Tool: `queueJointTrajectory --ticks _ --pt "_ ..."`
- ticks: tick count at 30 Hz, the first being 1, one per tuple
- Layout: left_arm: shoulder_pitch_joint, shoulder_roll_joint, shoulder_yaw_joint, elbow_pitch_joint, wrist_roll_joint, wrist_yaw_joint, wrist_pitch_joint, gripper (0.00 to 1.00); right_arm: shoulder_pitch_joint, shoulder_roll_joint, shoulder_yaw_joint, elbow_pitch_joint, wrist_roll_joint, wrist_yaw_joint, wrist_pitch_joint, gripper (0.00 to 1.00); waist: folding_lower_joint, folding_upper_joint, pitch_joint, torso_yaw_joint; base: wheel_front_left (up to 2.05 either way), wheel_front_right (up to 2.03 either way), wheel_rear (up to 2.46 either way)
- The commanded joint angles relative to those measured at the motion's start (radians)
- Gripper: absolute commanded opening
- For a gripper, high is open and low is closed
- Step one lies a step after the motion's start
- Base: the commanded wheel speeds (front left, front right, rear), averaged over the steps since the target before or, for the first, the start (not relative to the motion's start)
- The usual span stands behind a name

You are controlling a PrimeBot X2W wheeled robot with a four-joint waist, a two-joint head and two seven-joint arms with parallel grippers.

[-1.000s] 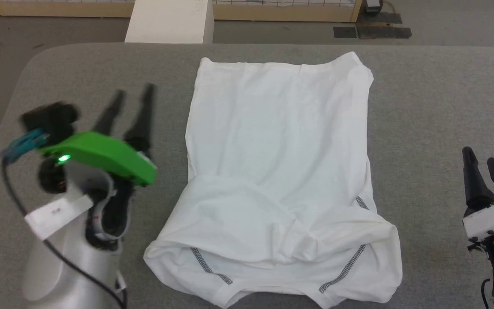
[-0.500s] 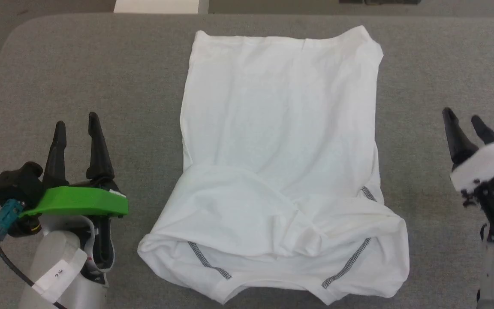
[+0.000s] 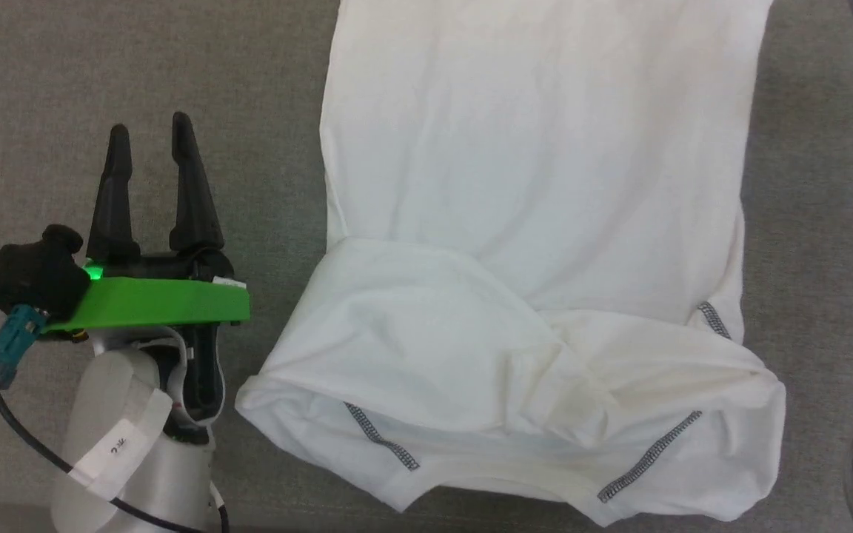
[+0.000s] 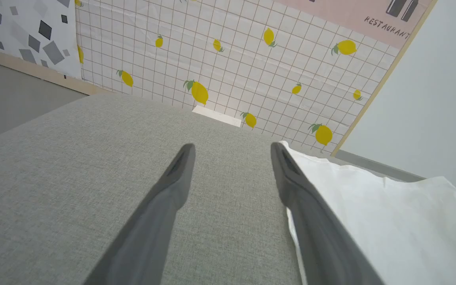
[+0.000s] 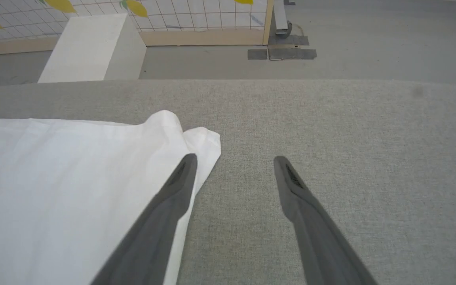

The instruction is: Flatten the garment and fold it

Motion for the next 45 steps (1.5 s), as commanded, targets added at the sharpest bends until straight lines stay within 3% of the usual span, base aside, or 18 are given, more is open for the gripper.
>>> queueJointTrajectory --ticks 1,6,15,16,17,18,19,23,27,33,40,45 --pt "-0.019 -0.008 0.003 -0.008 0.017 -0.009 -0.004 1.0 -0.032 -0.003 -0.005 0.022 -0.028 -0.001 0.012 1.0 -0.0001 0.0 0.108 0.076 0.0 0.0 0.0" --pt "-0.044 -0.035 0.005 -0.018 0.03 -0.037 -0.005 1.0 -0.126 -0.01 0.018 0.079 -0.122 -0.001 0.047 1.0 -0.0001 0.0 0.172 0.109 0.0 0.0 0.0" --pt "-0.046 -0.056 0.015 -0.016 0.042 -0.056 -0.005 1.0 -0.14 -0.026 0.041 0.121 -0.16 -0.001 0.051 1.0 -0.0001 0.0 0.195 0.116 0.0 0.0 0.0" --pt "-0.047 -0.057 0.015 -0.013 0.043 -0.058 -0.005 1.0 -0.139 -0.027 0.037 0.128 -0.159 -0.001 0.059 0.95 -0.0001 0.0 0.195 0.115 0.0 0.0 0.0" --pt "-0.047 -0.058 0.015 -0.011 0.044 -0.06 -0.005 1.0 -0.139 -0.027 0.036 0.131 -0.158 -0.001 0.063 0.31 -0.0001 0.0 0.195 0.114 0.0 0.0 0.0" --pt "-0.048 -0.059 0.013 -0.008 0.045 -0.062 -0.005 1.0 -0.14 -0.027 0.036 0.132 -0.157 -0.001 0.064 0.05 -0.0001 0.0 0.194 0.113 0.0 0.0 0.0" --pt "-0.05 -0.06 0.01 -0.005 0.045 -0.065 -0.005 1.0 -0.142 -0.028 0.037 0.133 -0.156 -0.001 0.062 0.0 -0.0001 0.0 0.192 0.111 0.0 0.0 0.0" --pt "-0.078 -0.054 -0.008 0.016 0.046 -0.079 -0.002 1.0 -0.143 -0.029 0.045 0.139 -0.148 -0.001 0.048 0.0 -0.0001 0.0 0.176 0.098 0.0 0.0 0.0" --pt "-0.166 -0.028 -0.041 0.03 0.029 -0.096 0.069 1.0 -0.145 -0.025 0.067 0.145 -0.121 -0.001 0.02 0.0 -0.0001 0.0 0.15 0.082 0.0 0.0 0.0" --pt "-0.413 0.027 -0.081 0.111 -0.046 -0.112 0.307 1.0 -0.151 -0.028 0.122 0.148 -0.069 -0.001 -0.003 0.0 -0.0001 0.0 0.126 0.048 0.0 0.0 0.0" --pt "-0.729 0.107 -0.123 0.381 -0.114 -0.113 0.681 1.0 -0.17 -0.001 0.2 0.141 -0.006 -0.001 -0.018 0.0 -0.0001 0.0 0.145 -0.021 0.0 0.0 0.0" --pt "-0.87 0.139 -0.159 0.486 -0.098 -0.112 0.809 1.0 -0.185 0.017 0.267 0.136 0.033 -0.001 -0.03 0.0 -0.0001 0.0 0.175 -0.068 0.0 0.0 0.0"
